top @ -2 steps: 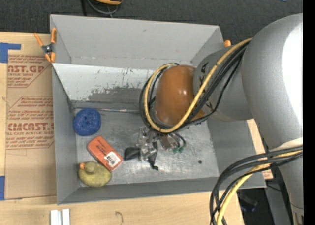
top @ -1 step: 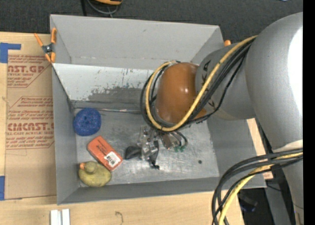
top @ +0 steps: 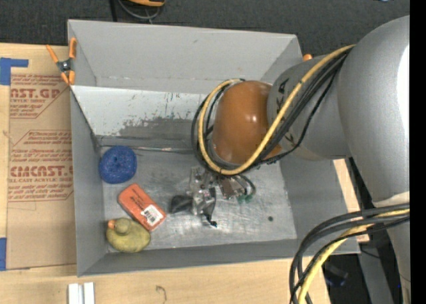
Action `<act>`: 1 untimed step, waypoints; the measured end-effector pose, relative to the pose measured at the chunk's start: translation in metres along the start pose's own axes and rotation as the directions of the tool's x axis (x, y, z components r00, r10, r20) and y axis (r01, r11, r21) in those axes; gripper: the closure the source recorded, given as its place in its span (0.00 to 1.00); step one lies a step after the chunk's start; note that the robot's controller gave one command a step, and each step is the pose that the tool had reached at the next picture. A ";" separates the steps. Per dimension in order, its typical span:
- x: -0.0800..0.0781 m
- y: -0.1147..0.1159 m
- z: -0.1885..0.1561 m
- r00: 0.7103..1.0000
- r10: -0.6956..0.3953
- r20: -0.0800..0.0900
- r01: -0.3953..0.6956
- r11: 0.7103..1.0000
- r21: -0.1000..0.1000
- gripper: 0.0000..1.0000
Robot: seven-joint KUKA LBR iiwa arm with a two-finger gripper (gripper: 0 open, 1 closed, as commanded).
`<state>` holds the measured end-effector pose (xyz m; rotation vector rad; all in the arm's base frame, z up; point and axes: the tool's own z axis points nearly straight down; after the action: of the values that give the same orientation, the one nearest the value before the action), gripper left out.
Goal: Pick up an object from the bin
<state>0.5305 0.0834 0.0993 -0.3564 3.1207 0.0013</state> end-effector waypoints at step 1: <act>0.000 0.000 -0.007 1.000 0.000 0.002 0.000 1.000 0.000 1.00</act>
Offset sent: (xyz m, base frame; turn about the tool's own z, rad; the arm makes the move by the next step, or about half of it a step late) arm 0.0000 0.0001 0.0954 0.0000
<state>0.5310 0.0836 0.1064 -0.3566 3.1188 0.0012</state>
